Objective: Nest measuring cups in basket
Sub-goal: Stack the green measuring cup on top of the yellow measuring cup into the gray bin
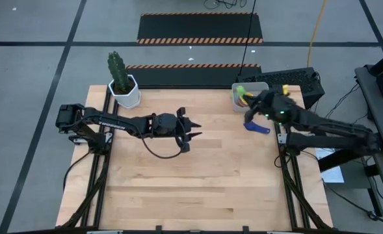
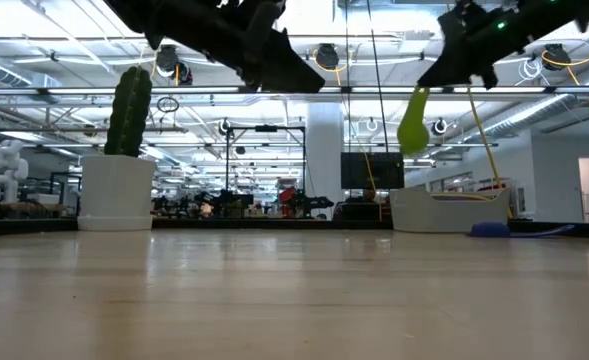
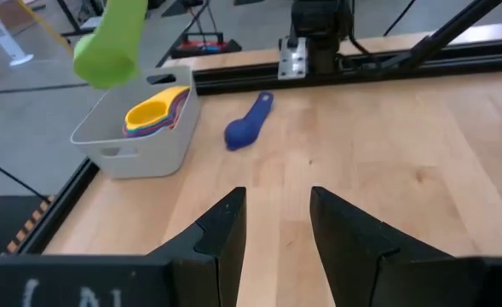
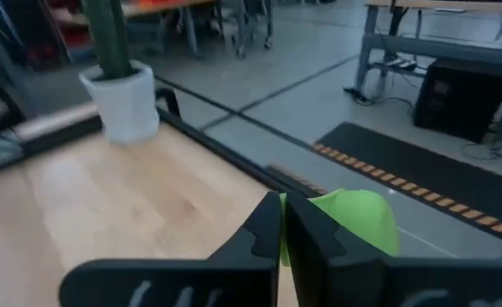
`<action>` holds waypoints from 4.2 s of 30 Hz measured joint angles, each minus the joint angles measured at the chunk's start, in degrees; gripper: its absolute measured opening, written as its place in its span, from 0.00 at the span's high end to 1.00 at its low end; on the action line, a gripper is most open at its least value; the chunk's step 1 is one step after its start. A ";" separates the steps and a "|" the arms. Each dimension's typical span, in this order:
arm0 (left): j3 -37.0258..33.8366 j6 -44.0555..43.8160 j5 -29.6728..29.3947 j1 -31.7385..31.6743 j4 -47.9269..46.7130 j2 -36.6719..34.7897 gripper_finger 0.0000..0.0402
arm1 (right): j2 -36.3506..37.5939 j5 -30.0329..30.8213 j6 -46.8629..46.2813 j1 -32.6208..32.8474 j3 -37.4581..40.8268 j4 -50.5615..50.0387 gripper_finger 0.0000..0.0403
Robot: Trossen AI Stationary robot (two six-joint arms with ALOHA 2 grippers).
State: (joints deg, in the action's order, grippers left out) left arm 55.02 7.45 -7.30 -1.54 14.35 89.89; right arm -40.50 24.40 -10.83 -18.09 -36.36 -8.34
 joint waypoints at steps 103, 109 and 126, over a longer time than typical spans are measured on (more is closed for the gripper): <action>0.00 -0.47 2.96 0.53 3.97 -0.04 0.66 | 16.18 -36.25 -21.30 -43.32 22.96 21.22 0.83; 0.02 -0.46 3.46 -0.69 4.95 -0.04 0.66 | 13.37 -19.79 -10.21 -35.88 15.72 6.97 0.87; 0.02 -0.17 7.51 -2.16 4.45 -0.04 0.66 | -6.35 -0.18 -1.69 -29.76 12.51 0.21 1.00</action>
State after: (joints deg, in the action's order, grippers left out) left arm 55.04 7.28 0.21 -3.70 18.80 89.84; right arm -46.84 24.22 -12.52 -47.86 -23.85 -8.14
